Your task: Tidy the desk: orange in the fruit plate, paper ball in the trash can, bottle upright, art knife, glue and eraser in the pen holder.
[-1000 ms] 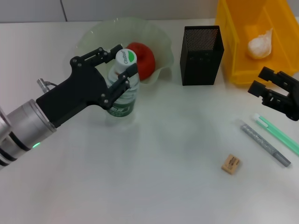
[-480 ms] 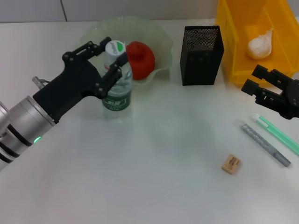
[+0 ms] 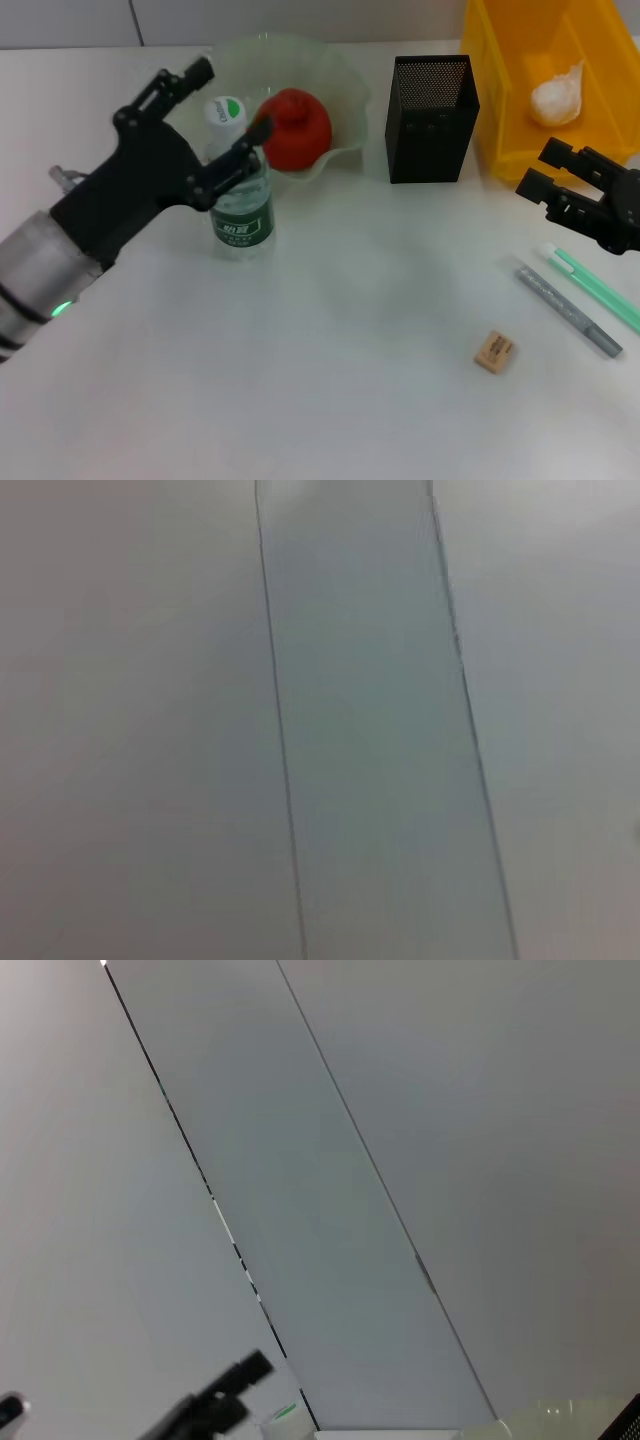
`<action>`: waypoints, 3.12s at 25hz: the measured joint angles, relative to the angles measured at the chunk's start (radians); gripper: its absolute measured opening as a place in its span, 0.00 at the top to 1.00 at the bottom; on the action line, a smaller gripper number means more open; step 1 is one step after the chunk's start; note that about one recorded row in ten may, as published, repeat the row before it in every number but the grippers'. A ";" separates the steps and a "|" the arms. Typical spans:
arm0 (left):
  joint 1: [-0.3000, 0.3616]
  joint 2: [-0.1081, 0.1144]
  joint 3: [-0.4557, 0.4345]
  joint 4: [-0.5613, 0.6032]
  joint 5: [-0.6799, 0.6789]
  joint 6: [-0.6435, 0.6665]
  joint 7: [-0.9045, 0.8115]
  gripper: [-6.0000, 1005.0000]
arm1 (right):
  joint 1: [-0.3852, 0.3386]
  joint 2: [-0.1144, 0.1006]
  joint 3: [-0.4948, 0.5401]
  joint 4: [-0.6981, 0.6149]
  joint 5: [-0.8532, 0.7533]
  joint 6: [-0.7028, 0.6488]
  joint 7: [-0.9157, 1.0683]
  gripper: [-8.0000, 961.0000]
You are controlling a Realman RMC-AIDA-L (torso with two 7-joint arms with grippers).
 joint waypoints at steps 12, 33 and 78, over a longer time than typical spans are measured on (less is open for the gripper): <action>0.200 0.088 -0.012 0.387 0.204 0.228 -0.544 0.20 | 0.011 -0.065 -0.028 -0.324 -0.004 -0.149 0.315 0.12; 0.190 0.095 -0.004 0.404 0.483 0.110 -0.636 0.20 | 0.158 0.018 -0.820 -1.295 -1.028 -0.108 1.317 0.12; 0.150 0.071 -0.009 0.405 0.513 0.006 -0.649 0.20 | 0.271 0.019 -0.827 -0.692 -1.005 0.288 1.236 0.82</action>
